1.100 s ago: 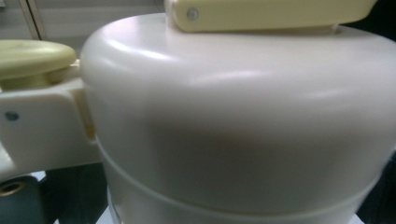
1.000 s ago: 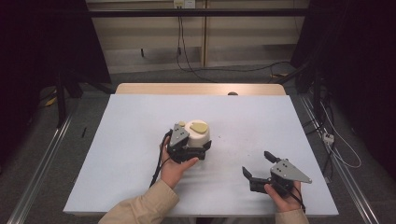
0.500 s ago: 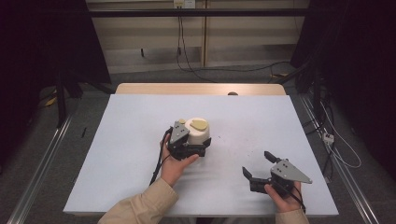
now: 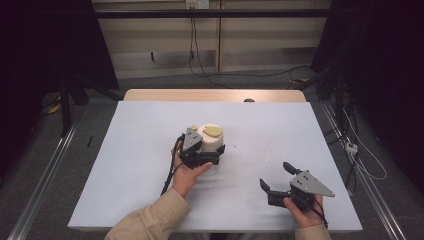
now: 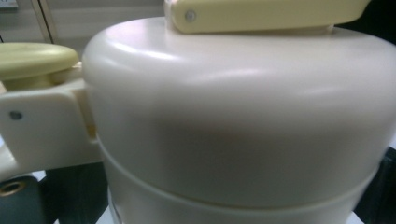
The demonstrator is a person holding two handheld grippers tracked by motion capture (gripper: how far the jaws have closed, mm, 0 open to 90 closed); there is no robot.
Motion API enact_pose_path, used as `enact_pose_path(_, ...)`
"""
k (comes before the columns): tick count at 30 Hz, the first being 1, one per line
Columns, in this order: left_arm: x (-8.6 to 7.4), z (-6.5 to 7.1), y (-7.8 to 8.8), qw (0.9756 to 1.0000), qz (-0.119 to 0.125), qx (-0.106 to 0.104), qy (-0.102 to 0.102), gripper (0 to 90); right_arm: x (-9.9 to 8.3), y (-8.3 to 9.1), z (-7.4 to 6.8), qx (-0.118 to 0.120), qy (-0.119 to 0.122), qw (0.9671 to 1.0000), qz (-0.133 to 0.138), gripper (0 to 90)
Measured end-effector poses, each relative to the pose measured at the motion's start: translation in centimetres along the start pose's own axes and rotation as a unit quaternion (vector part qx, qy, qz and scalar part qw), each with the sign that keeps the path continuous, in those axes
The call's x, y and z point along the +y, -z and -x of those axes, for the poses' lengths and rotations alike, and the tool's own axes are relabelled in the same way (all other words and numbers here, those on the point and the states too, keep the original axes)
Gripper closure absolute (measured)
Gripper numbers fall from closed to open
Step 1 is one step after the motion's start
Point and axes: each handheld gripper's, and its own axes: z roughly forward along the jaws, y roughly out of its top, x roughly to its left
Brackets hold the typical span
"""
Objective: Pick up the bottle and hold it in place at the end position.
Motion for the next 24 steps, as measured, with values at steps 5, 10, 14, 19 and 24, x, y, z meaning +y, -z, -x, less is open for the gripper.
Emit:
enact_pose_path(5, 0.0, -0.1, -0.2, 1.0, 0.001, 0.003, 0.002, 5.1, 0.0, 0.0, 0.0, 0.0, 0.0, 1.0, 0.001, 4.7)
enact_pose_path(10, 0.5, -0.2, -0.5, 1.0, -0.004, 0.006, -0.005, 5.2, 0.0, 0.1, 0.1, 0.001, 0.001, 1.0, 0.001, 4.7)
enact_pose_path(14, 0.9, -0.3, -0.8, 1.0, 0.002, 0.006, 0.003, 5.2, 0.0, 0.1, 0.2, 0.002, 0.0, 1.0, 0.002, 4.7)
enact_pose_path(19, 1.2, -0.5, -1.2, 1.0, -0.001, 0.007, 0.003, 5.2, -0.1, 0.1, 0.2, 0.001, -0.002, 1.0, 0.002, 4.7)
enact_pose_path(24, 1.3, -0.6, -1.4, 0.9999, 0.001, 0.011, -0.001, 5.2, -0.1, 0.2, 0.3, 0.0, -0.002, 1.0, 0.003, 4.7)
